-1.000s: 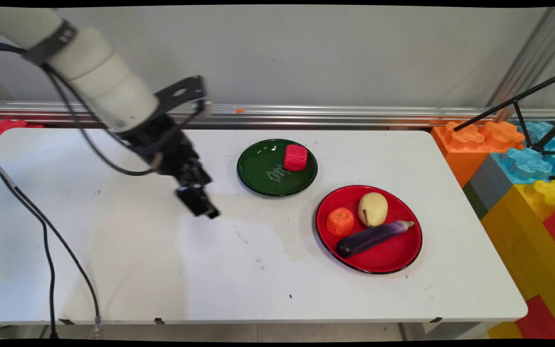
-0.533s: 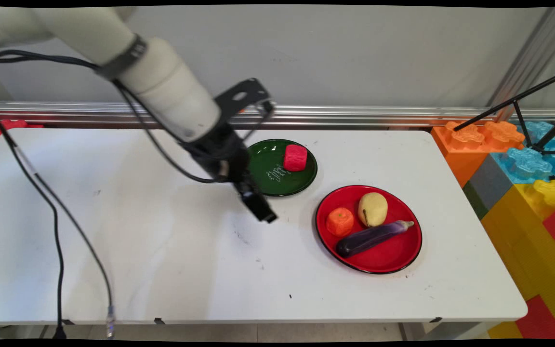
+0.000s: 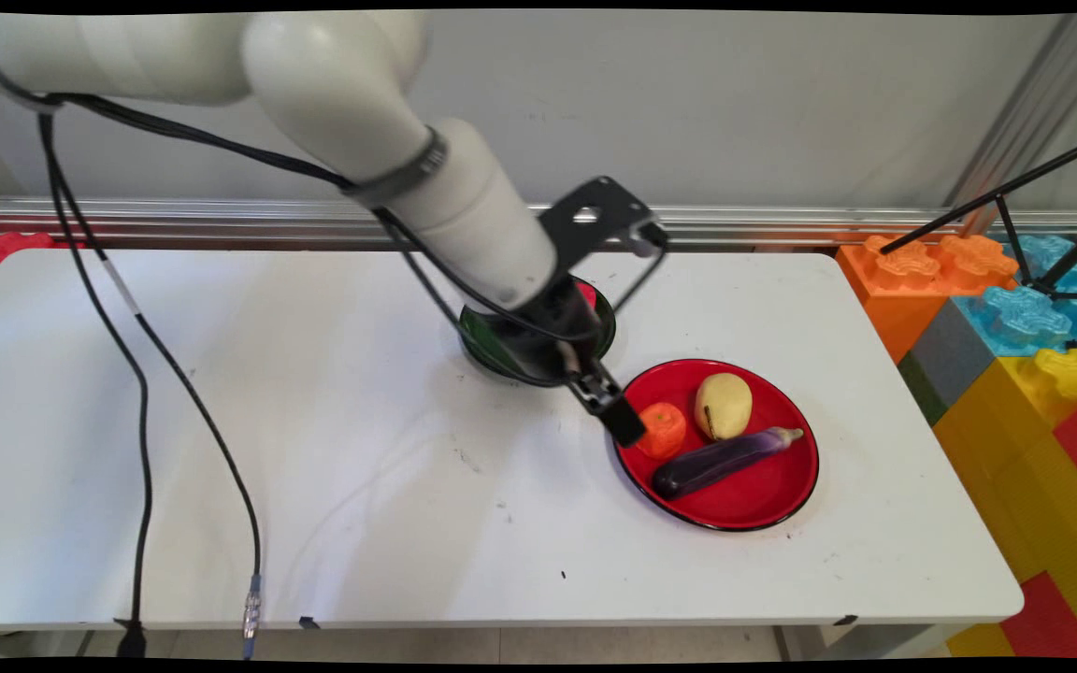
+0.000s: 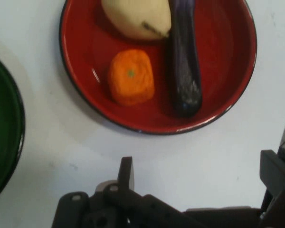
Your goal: Pick up the eggplant from the red plate
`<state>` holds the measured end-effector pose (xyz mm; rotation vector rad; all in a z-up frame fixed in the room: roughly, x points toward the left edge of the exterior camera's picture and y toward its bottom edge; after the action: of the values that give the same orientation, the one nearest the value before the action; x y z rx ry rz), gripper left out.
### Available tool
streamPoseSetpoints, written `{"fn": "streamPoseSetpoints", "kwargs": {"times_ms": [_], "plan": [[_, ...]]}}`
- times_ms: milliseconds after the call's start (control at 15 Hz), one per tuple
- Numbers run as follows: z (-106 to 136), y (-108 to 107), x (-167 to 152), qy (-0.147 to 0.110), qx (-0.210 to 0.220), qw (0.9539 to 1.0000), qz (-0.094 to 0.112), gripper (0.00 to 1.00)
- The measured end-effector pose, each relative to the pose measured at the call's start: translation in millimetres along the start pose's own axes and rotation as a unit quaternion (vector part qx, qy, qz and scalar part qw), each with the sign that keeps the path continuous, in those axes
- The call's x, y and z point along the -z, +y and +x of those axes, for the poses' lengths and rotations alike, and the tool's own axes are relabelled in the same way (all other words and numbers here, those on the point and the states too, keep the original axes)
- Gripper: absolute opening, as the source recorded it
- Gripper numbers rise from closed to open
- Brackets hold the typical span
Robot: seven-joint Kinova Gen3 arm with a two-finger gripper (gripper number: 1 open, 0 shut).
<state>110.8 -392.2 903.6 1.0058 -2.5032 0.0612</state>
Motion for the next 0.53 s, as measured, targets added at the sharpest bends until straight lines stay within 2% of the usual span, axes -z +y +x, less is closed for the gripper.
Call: {"fn": "streamPoseSetpoints", "kwargs": {"times_ms": [533], "plan": [[20, 28, -56, 0.002, 0.009, 0.9999, 0.01, 1.0]]}}
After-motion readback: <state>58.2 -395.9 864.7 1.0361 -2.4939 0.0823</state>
